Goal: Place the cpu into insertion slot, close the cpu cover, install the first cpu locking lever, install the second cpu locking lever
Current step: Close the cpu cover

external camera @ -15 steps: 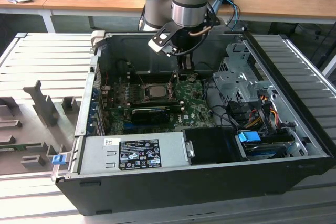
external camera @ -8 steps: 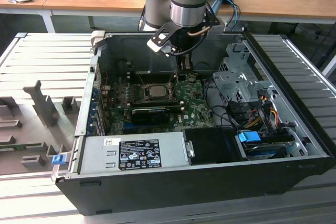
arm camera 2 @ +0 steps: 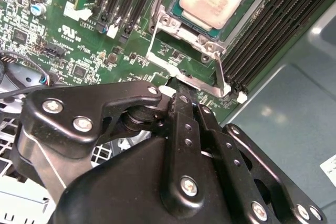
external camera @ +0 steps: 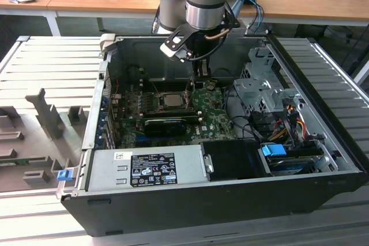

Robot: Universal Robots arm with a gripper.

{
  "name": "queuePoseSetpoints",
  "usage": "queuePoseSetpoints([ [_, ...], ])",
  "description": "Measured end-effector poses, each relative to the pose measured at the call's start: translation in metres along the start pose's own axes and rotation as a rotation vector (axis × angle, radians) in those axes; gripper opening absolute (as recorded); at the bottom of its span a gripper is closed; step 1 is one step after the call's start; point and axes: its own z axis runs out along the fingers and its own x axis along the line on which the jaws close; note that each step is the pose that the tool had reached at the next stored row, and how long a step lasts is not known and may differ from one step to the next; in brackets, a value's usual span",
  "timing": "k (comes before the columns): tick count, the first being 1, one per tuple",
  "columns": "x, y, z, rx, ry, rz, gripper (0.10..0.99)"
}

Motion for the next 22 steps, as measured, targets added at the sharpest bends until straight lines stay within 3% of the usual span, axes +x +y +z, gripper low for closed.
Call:
queuePoseSetpoints([
  [10, 0.0001, -0.0169, 0.0003, 0.000, 0.0004, 0.000, 0.106],
  [12, 0.0000, -0.0177, 0.0034, 0.000, 0.0003, 0.000, 0.106],
  [15, -0.0001, -0.0203, 0.0138, 0.000, 0.0006, 0.000, 0.106],
  [19, -0.0002, -0.0290, 0.0147, 0.001, 0.0004, -0.001, 0.106],
  [22, 0.0000, -0.0425, 0.0147, 0.002, 0.0007, -0.002, 0.106],
])
